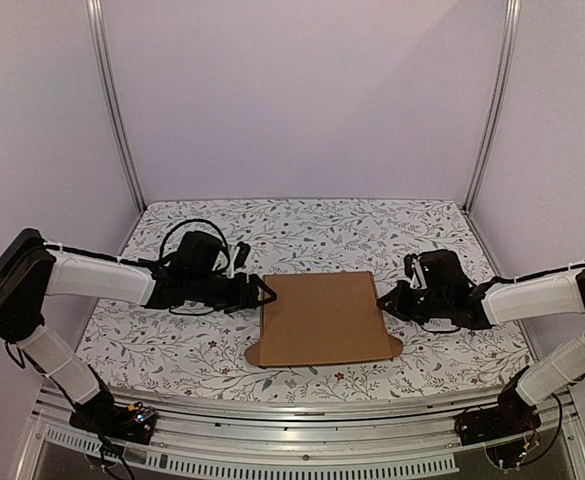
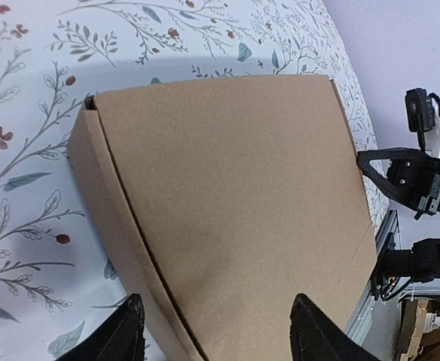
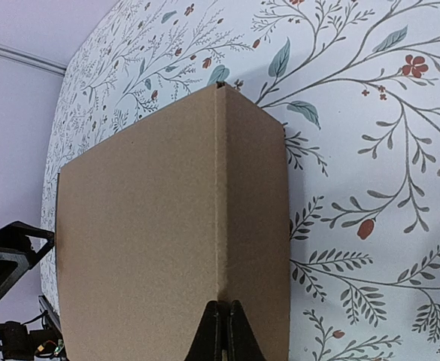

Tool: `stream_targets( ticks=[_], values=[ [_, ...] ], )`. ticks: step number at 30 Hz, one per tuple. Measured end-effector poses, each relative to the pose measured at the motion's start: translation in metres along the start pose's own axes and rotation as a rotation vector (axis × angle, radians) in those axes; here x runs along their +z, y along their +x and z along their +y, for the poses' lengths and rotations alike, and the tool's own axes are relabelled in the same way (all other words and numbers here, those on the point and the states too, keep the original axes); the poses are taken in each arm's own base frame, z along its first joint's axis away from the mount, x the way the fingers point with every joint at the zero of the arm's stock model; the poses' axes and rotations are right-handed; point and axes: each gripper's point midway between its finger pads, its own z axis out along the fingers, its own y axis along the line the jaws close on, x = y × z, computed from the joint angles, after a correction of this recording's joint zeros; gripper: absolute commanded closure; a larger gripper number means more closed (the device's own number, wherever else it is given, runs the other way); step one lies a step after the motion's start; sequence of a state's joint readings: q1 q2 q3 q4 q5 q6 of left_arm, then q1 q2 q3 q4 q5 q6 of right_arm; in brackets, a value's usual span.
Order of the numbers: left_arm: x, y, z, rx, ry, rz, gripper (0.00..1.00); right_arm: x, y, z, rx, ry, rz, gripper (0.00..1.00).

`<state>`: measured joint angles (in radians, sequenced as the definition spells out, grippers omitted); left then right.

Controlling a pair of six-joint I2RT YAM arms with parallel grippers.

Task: Fold the paper box

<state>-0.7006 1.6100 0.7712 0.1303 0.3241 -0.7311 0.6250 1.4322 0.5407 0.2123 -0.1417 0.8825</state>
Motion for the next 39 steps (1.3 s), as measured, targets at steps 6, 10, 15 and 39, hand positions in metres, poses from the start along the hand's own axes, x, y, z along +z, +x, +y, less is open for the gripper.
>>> stream_targets(
  ticks=[6,10,15,39],
  values=[
    [-0.028,-0.017,-0.008,-0.002,0.024,-0.066,0.30,0.000,-0.002,-0.002,0.000,-0.002,0.001,1.00],
    [-0.034,-0.013,0.002,-0.028,0.011,-0.061,0.30,-0.001,-0.005,-0.007,0.006,-0.002,-0.007,1.00],
    [-0.027,0.009,0.014,-0.079,0.015,-0.001,0.25,-0.002,-0.006,-0.010,-0.013,0.004,-0.014,1.00],
    [0.022,0.013,-0.004,-0.282,0.308,0.040,0.15,-0.016,-0.006,-0.023,-0.060,0.057,-0.045,1.00]
  ],
)
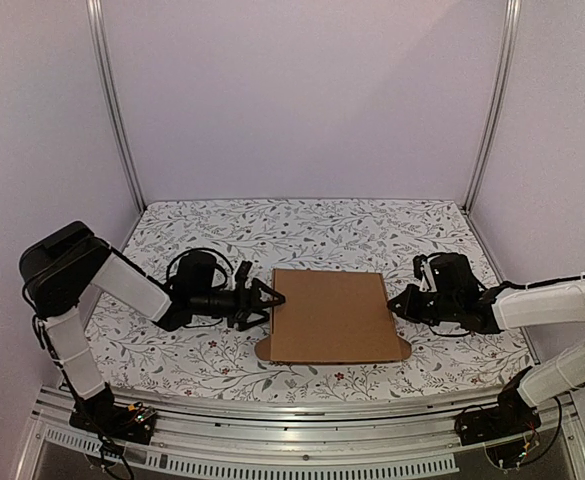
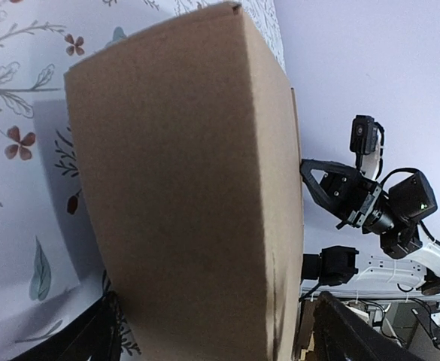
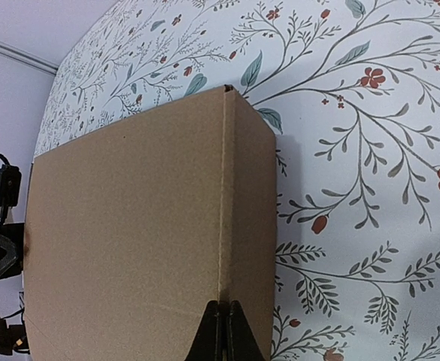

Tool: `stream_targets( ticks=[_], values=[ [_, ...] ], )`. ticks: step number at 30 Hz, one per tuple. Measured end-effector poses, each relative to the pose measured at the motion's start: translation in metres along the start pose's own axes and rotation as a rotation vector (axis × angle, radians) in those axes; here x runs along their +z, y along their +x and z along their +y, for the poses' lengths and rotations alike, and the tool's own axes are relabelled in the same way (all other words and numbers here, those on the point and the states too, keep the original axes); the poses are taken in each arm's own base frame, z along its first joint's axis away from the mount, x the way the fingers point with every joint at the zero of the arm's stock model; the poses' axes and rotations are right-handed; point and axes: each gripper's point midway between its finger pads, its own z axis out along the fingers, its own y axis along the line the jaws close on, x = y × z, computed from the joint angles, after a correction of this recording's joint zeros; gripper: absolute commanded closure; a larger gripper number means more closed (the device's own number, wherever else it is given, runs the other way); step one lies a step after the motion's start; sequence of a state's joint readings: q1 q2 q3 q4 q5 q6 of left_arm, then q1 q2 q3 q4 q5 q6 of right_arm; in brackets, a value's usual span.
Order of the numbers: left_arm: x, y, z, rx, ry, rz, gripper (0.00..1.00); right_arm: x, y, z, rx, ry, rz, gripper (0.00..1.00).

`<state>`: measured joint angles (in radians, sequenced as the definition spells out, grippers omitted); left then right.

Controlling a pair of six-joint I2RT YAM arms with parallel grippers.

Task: Fold the paper box

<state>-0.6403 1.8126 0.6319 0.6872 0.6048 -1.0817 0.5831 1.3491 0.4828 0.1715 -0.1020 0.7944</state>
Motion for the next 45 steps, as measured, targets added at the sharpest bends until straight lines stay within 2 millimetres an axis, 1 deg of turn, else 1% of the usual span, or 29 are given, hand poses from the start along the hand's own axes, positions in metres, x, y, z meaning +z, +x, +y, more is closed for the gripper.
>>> stream_targets(
  ticks=[10,14,18,20,23,27,31,35,36,38,39,42,45],
  values=[
    [0.010,0.007,0.006,-0.100,0.109,0.014,0.15,-0.002,0.001,-0.001,0.000,0.002,0.002,1.00],
    [0.013,0.007,0.004,-0.126,0.149,0.016,0.16,-0.002,0.001,-0.001,-0.002,0.003,0.002,1.00],
    [0.014,0.006,-0.001,-0.147,0.200,0.021,0.19,-0.002,0.001,-0.001,-0.002,0.004,0.002,1.00],
    [0.016,0.007,0.000,-0.164,0.218,0.023,0.21,-0.002,0.001,-0.002,-0.002,0.005,0.003,1.00],
    [0.020,0.011,0.009,-0.215,0.221,0.037,0.27,-0.002,0.001,-0.002,-0.002,0.004,0.004,1.00],
    [0.021,0.012,0.010,-0.250,0.238,0.045,0.41,-0.003,0.001,-0.002,-0.003,0.005,0.004,1.00],
    [0.021,0.012,0.009,-0.257,0.247,0.048,0.50,-0.003,0.002,-0.002,-0.005,0.006,0.004,1.00],
    [0.021,0.012,0.009,-0.260,0.249,0.049,0.56,-0.004,0.002,-0.002,-0.006,0.008,0.006,1.00],
    [0.021,0.012,0.009,-0.260,0.249,0.050,0.57,-0.005,0.002,-0.002,-0.008,0.008,0.007,0.96],
    [0.021,0.013,0.009,-0.263,0.249,0.052,0.59,-0.007,0.003,-0.003,-0.013,0.015,0.011,0.83],
    [0.021,0.013,0.009,-0.265,0.250,0.052,0.60,-0.008,0.004,-0.005,-0.022,0.022,0.017,0.79],
    [0.020,0.014,0.009,-0.269,0.249,0.058,0.63,-0.015,0.009,-0.009,-0.042,0.044,0.039,0.66],
    [0.015,0.011,0.007,-0.276,0.250,0.054,0.63,-0.028,0.009,-0.007,-0.073,0.045,0.041,0.55]
  ],
)
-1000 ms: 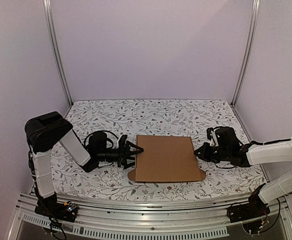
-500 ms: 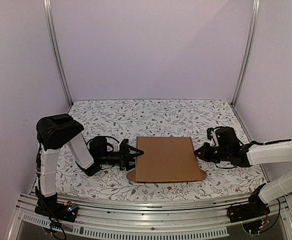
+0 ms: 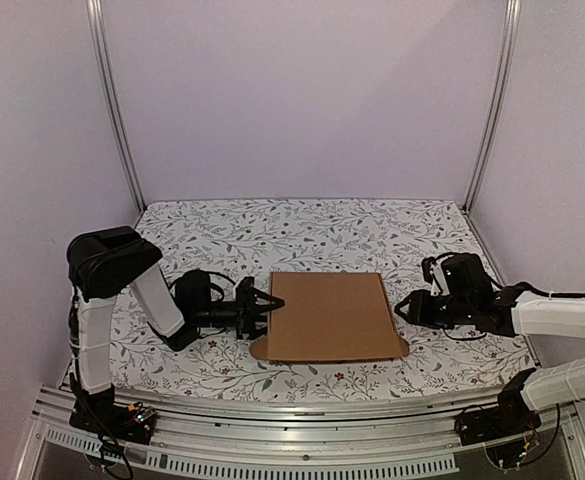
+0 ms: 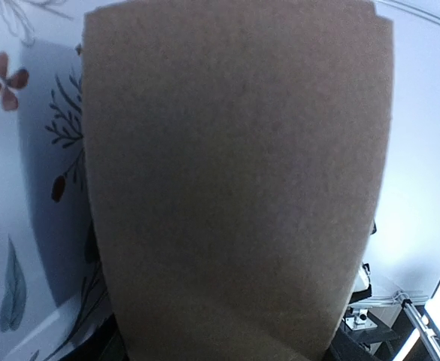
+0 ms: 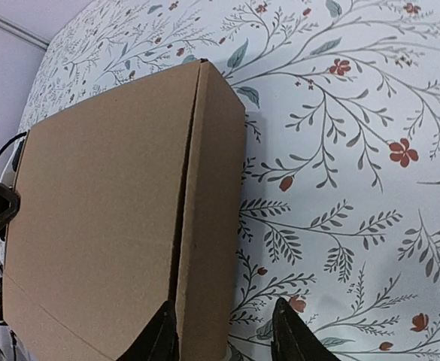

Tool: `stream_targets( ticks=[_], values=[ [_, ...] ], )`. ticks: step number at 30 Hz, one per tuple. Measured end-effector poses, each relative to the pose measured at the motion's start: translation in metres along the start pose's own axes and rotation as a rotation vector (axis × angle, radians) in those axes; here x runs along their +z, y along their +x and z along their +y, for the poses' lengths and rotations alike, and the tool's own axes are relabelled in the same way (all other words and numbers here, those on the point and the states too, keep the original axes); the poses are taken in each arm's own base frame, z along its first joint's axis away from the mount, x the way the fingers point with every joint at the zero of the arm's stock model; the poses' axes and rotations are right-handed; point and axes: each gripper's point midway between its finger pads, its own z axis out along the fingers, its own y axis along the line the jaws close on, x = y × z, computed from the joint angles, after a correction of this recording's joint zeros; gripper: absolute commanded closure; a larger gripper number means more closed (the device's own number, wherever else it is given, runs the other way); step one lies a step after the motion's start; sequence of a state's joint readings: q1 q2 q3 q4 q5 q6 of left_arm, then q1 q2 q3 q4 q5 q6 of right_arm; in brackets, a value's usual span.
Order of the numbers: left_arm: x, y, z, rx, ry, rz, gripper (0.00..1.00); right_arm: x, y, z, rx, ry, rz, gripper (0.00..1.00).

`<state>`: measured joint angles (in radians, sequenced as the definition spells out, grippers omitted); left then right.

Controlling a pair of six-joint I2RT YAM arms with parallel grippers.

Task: Fold the paper box

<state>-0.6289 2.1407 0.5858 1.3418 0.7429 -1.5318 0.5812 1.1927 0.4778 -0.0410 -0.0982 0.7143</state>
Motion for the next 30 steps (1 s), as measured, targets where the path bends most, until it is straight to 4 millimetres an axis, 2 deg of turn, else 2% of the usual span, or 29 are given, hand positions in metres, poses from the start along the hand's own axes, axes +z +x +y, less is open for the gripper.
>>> stream_targets(
  ticks=[5,9,12,16,17,18,24,30],
  values=[
    [-0.013,-0.013,-0.021,0.023,0.031,-0.037,0.66,-0.034,-0.017,0.020,-0.101,-0.057,-0.066,0.43],
    [-0.018,-0.016,-0.038,0.047,0.064,-0.039,0.71,-0.064,-0.036,0.053,-0.218,-0.139,-0.144,0.33],
    [-0.024,-0.015,-0.045,0.050,0.070,-0.037,0.71,-0.085,-0.043,0.080,-0.323,-0.211,-0.188,0.21],
    [-0.033,-0.013,-0.046,0.033,0.052,-0.039,0.72,-0.107,-0.034,0.115,-0.526,-0.308,-0.220,0.11],
    [-0.034,-0.012,-0.047,0.030,0.049,-0.034,0.73,-0.112,-0.032,0.121,-0.572,-0.327,-0.227,0.03],
    [-0.036,-0.010,-0.049,0.028,0.045,-0.029,0.73,-0.116,-0.030,0.126,-0.617,-0.341,-0.235,0.02],
    [-0.046,0.004,-0.058,0.034,0.043,0.029,0.77,-0.132,-0.023,0.146,-0.840,-0.394,-0.268,0.01],
    [-0.073,0.013,-0.069,0.059,0.047,0.074,0.79,-0.158,0.005,0.176,-1.155,-0.463,-0.243,0.01]
  ],
)
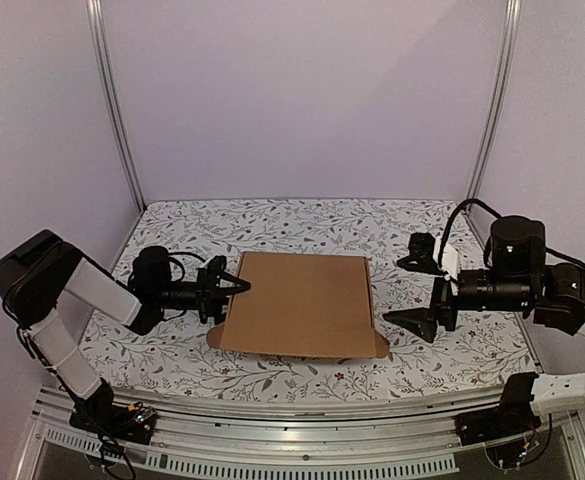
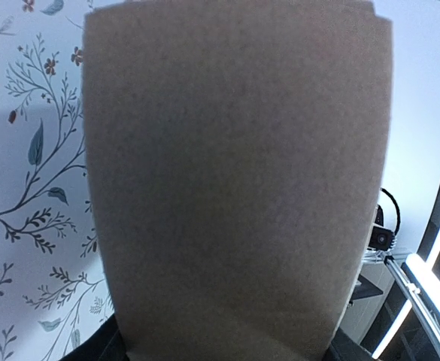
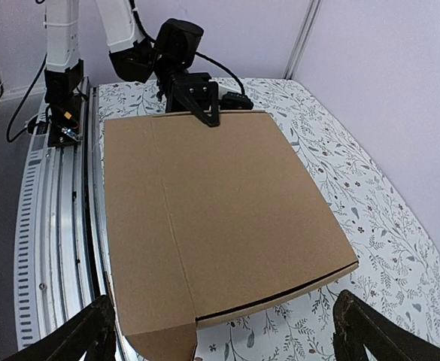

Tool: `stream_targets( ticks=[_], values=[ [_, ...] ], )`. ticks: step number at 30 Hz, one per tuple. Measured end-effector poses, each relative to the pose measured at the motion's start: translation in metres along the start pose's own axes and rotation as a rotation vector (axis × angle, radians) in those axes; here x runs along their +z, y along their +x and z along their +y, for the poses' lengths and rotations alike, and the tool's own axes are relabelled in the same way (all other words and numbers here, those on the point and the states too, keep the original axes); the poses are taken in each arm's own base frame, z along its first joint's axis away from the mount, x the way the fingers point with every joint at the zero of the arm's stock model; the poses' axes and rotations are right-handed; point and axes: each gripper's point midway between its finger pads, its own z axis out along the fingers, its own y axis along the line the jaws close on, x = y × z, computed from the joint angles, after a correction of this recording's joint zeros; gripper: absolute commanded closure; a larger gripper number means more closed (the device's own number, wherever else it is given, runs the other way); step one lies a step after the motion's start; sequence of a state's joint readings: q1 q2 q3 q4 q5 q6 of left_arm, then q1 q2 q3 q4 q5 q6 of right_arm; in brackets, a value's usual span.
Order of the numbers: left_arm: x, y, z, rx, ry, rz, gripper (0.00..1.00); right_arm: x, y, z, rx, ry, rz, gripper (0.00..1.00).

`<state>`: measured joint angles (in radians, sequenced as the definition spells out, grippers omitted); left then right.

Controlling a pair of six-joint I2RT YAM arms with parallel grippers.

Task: Fold the paper box

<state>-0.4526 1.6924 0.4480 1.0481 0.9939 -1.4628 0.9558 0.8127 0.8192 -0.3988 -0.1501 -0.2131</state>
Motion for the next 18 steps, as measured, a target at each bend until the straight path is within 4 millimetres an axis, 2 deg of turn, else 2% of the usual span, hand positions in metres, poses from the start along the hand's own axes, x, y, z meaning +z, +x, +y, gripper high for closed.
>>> stream_targets(
  ticks=[3,6,10,14,18],
  values=[
    [-0.012,0.003,-0.013,0.036,0.006,0.017,0.79,-0.008,-0.004,0.015,-0.153,-0.038,0.016,0.01],
    [-0.022,0.009,-0.025,0.075,-0.001,0.046,0.79,-0.017,0.005,0.027,-0.319,-0.063,0.055,0.01],
    [-0.031,0.018,-0.040,0.119,-0.008,0.084,0.85,-0.021,0.016,0.035,-0.523,-0.054,0.105,0.01],
    [-0.039,0.026,-0.045,0.111,-0.009,0.116,0.89,-0.016,0.023,0.033,-0.756,0.024,0.124,0.01],
    [-0.042,0.032,-0.046,0.094,-0.010,0.141,0.92,-0.002,0.044,0.036,-1.001,0.079,0.150,0.01]
  ],
)
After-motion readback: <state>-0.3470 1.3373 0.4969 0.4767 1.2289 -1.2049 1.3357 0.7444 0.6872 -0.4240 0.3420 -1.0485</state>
